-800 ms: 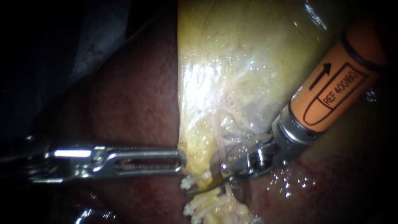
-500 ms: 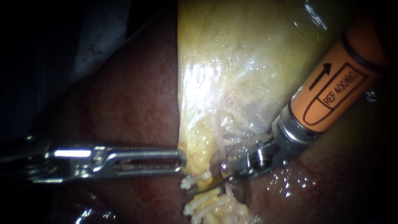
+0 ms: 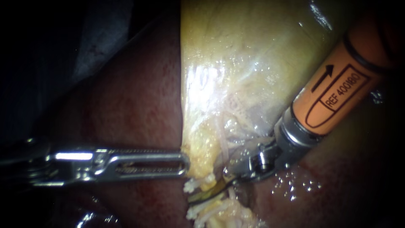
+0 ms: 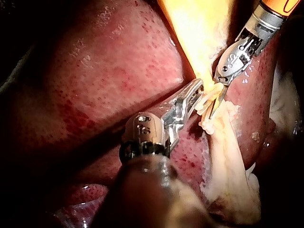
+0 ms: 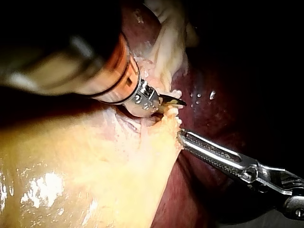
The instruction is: Go back from the cut left tube
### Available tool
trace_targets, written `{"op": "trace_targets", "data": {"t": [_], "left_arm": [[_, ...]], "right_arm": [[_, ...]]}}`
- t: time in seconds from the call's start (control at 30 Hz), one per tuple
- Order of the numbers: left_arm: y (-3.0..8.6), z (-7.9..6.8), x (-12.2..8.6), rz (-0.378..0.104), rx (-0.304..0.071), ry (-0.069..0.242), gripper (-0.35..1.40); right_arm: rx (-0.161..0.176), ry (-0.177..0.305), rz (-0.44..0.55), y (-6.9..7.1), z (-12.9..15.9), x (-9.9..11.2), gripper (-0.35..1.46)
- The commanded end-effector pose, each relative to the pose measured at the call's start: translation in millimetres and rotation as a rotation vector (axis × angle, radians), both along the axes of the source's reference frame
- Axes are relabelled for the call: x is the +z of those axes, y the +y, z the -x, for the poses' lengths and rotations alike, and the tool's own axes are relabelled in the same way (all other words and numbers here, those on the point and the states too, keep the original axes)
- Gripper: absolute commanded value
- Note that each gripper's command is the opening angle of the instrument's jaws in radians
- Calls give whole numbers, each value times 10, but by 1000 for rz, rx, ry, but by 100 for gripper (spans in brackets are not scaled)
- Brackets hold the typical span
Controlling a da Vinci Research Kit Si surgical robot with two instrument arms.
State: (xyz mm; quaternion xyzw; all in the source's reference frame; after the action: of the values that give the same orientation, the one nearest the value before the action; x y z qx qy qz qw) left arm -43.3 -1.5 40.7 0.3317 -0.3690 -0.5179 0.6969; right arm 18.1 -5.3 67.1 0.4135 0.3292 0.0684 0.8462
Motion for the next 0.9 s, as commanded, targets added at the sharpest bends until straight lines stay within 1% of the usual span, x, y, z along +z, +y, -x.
{"op": "trace_targets", "data": {"t": [0.03, 0.27, 0.63, 0.9], "left_arm": [[0, 0, 0, 0, 0, 0, -35], [0, 0, -1, 0, 0, 0, -35], [0, 0, 0, 0, 0, 0, -35], [1, -1, 0, 0, 1, -1, -35]], "right_arm": [[1, 7, 9, 0, 0, 0, 74], [2, 7, 9, 0, 0, 0, 81], [1, 7, 7, 0, 0, -5, 81], [-2, 10, 1, -1, 4, -19, 81]]}}
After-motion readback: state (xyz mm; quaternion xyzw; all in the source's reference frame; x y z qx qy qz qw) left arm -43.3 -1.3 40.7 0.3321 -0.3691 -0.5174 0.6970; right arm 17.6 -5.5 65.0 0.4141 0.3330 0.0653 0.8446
